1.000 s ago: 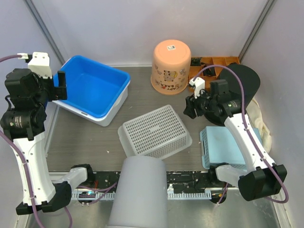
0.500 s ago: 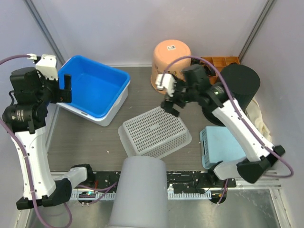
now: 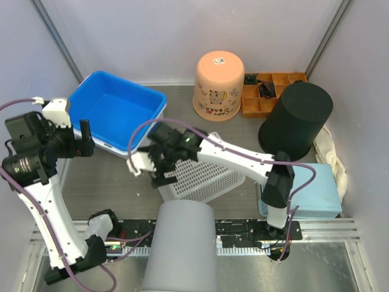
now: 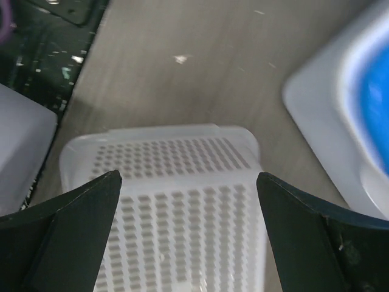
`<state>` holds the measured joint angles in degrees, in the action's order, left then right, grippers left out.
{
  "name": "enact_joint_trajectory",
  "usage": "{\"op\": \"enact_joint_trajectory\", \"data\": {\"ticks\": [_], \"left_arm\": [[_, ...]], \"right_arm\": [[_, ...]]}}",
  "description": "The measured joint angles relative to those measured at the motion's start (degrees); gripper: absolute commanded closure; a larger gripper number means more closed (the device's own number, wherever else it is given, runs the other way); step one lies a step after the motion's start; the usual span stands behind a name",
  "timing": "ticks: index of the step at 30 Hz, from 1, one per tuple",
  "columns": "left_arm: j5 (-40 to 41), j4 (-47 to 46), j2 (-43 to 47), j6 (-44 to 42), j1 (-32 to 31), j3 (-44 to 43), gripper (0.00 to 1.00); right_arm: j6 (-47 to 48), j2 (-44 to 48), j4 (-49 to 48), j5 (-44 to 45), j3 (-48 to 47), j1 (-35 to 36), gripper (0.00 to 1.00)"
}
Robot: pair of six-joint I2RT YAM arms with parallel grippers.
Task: Turn the large container upside down
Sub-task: Turn the container upside down at the center of the board, then move the container to the center of the board.
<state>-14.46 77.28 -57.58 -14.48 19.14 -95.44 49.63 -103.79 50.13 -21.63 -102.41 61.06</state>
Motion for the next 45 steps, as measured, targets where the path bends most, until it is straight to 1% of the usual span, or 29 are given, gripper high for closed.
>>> {"op": "enact_joint_trajectory", "data": {"ticks": [2,5,8,12,17,22,26,30,36,38,40,41,43,45], "left_arm": [[-2.7,0.8,1.8,-0.1,3.8,0.6,0.02],[-5.9,2.2,3.3,-0.4,5.8,0.9,0.02],[-8.3,3.2,3.6,-1.0,6.0,1.5,0.02],[-10.0,3.6,3.6,-1.4,6.1,4.2,0.02],[-10.7,4.0,3.6,-1.5,6.1,6.1,0.02],[-10.9,3.6,3.6,-1.5,6.1,8.1,0.02],[-10.8,3.2,3.6,-1.5,6.1,9.2,0.02],[-10.0,2.4,3.5,-1.4,6.1,10.3,0.02],[-7.6,1.0,1.4,-1.1,6.1,10.8,0.02],[-7.7,1.4,-1.1,-1.4,6.1,9.1,0.02],[-9.0,3.5,-5.6,-2.5,6.1,4.2,0.02],[-10.0,5.2,-8.3,-3.5,6.1,1.1,0.02],[-13.4,9.7,-15.8,-7.0,6.0,-8.1,0.02],[-16.6,11.6,-23.7,-10.1,5.4,-16.9,0.02]], "right_arm": [[1.5,-2.8,-1.1,-0.3,1.7,3.3,0.00],[2.5,-3.9,-2.3,-0.5,4.9,6.3,0.00],[3.8,-4.7,-2.9,0.4,7.8,6.6,0.00],[5.9,-6.4,-4.1,4.2,10.6,5.5,0.00],[9.6,-7.1,-3.4,8.6,13.7,1.6,0.00],[12.0,-10.0,-3.0,12.4,12.6,-8.7,0.00],[12.8,-11.0,-4.3,14.4,11.6,-14.9,0.00],[13.0,-11.0,-5.9,17.4,11.0,-16.4,0.00],[10.1,-11.0,-13.7,20.5,10.6,-15.7,0.00],[7.9,-11.1,-16.2,22.1,9.1,-15.4,0.00],[5.7,-12.1,-17.2,24.8,5.1,-15.3,0.00],[4.5,-12.9,-18.1,26.6,2.1,-15.3,0.00],[1.8,-14.1,-18.5,28.9,-3.5,-15.3,0.00],[-1.6,-14.0,-17.2,28.9,-8.3,-15.6,0.00]]}}
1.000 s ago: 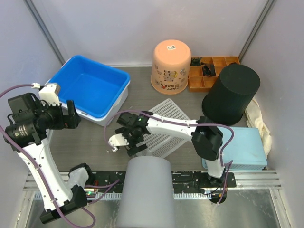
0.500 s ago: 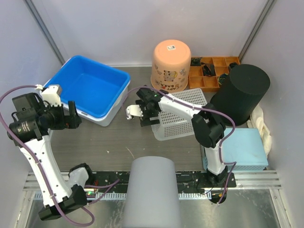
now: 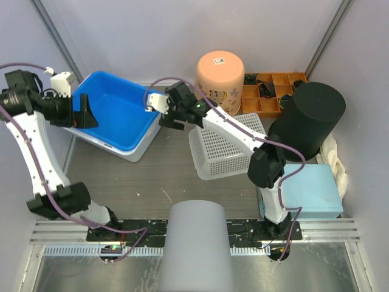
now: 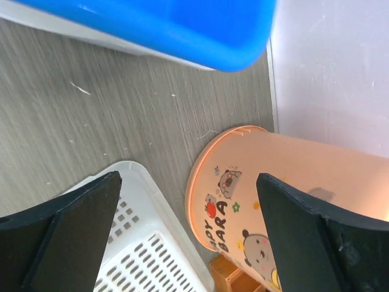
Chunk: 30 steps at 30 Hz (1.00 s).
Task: Turn the large container upside down
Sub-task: Move the container to the center of the board, then adjust the container at the center of the board.
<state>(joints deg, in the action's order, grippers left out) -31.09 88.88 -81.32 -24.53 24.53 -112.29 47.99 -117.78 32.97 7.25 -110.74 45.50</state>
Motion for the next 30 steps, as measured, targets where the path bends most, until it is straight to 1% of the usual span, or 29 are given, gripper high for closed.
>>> {"op": "enact_joint_trajectory", "data": {"ticks": [2,4,6,7,9,11,12,14,16,19,24,27,30], "left_arm": [[-0.9,0.5,-6.1,-1.1,-1.4,-4.9,0.02],[-0.7,1.1,-10.1,-1.4,-5.0,-7.1,0.02],[0.2,1.7,-12.2,-0.8,-11.4,-8.1,0.02],[0.9,2.0,-12.9,0.0,-16.2,-8.7,0.02],[3.1,2.1,-13.0,2.2,-25.1,-8.8,0.02],[5.9,1.3,-12.7,4.5,-32.0,-8.1,0.02],[8.2,0.2,-12.2,5.9,-35.4,-7.0,0.02],[12.6,-0.9,-11.7,7.8,-39.1,-5.6,0.02],[15.9,-1.8,-11.9,9.5,-40.4,-5.5,0.02],[21.8,-5.3,-12.0,12.2,-40.6,-4.0,0.02],[29.2,-13.7,-12.0,13.7,-40.5,2.7,0.02],[31.0,-18.0,-12.9,14.1,-40.7,6.5,0.08],[31.8,-20.8,-14.6,14.6,-41.0,8.3,0.11]], "right_arm": [[-2.5,2.0,2.3,-1.9,-1.7,-0.3,0.00],[-4.5,5.7,6.5,-4.3,-1.0,-0.6,0.00],[-6.2,11.5,10.6,-6.4,2.2,-0.7,0.00],[-7.1,15.3,12.1,-6.9,4.7,-0.7,0.00],[-9.9,23.4,12.0,-6.4,11.4,-0.6,0.00],[-12.7,32.3,12.0,-5.7,17.6,-0.8,0.00],[-13.6,35.4,12.3,-5.9,18.9,-1.3,0.00],[-14.4,39.8,11.8,-7.9,20.1,-4.3,0.00],[-15.0,43.5,10.3,-10.3,21.6,-10.7,0.00],[-15.2,46.3,9.3,-10.8,24.0,-17.6,0.00],[-13.6,49.4,8.7,-10.4,29.9,-21.8,0.00],[-11.7,52.3,9.8,-8.8,35.1,-24.8,0.00],[-10.7,54.8,12.6,-10.0,37.1,-28.3,0.00]]}}
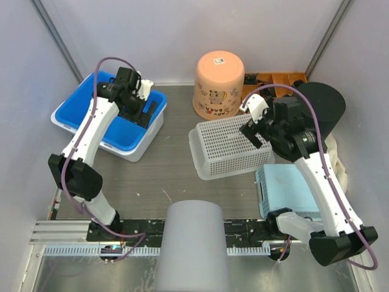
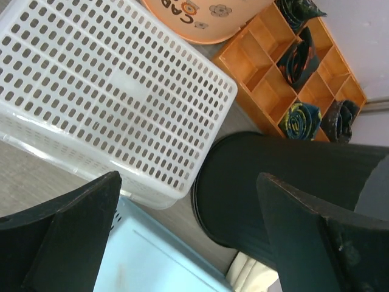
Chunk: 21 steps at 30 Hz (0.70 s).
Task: Turn the large container upside down
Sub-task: Adjust the container at the center of the board.
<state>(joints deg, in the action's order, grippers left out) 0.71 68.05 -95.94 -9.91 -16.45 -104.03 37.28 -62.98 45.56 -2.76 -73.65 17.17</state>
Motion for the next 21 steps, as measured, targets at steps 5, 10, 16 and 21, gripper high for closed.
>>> {"op": "enact_joint_trajectory", "data": {"ticks": [5,10,16,21], "left_arm": [[1.5,-3.0,-3.8,0.0,-0.3,0.5,0.11],[1.5,-3.8,-5.3,0.1,-0.3,0.5,0.11],[1.4,-4.1,-5.6,0.1,-0.3,0.5,0.21],[1.4,-3.9,-8.0,0.1,-0.3,0.1,0.23]], "right_arm": [[0.5,5.0,2.3,-2.2,1.7,-2.5,0.00],[0.3,7.5,2.8,-4.5,4.2,-4.5,0.00],[-0.2,7.6,3.3,-6.3,6.1,-5.7,0.00],[-0.8,7.5,3.4,-7.3,6.1,-5.7,0.00]]}}
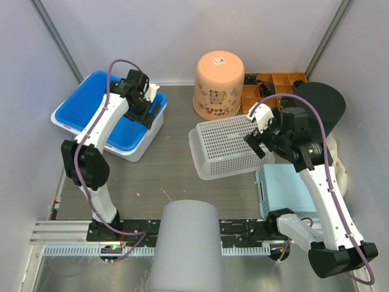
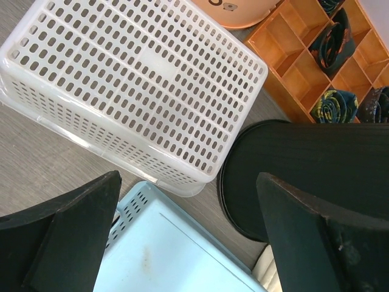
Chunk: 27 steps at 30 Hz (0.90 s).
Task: Turn the large container upside down
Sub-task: Adjust the container at the center of the board.
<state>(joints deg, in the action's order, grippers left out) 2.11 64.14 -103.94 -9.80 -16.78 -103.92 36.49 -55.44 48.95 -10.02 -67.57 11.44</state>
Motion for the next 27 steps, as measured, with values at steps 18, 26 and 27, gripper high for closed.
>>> {"op": "enact_joint_trajectory", "data": {"ticks": [18,26,27], "left_arm": [[-1.7,2.0,-2.5,-6.0,-0.3,2.3,0.47],[-0.9,6.0,8.2,-19.1,-0.3,18.3,0.76],[0.0,6.4,9.7,-19.9,-0.1,19.8,0.77]], "right_arm": [[-0.6,-0.2,0.0,-1.5,0.0,-0.8,0.00],[-0.6,-1.2,0.0,-1.7,-0.1,-0.8,0.00],[-0.6,-1.5,0.1,-1.7,-0.2,-0.8,0.00]]}}
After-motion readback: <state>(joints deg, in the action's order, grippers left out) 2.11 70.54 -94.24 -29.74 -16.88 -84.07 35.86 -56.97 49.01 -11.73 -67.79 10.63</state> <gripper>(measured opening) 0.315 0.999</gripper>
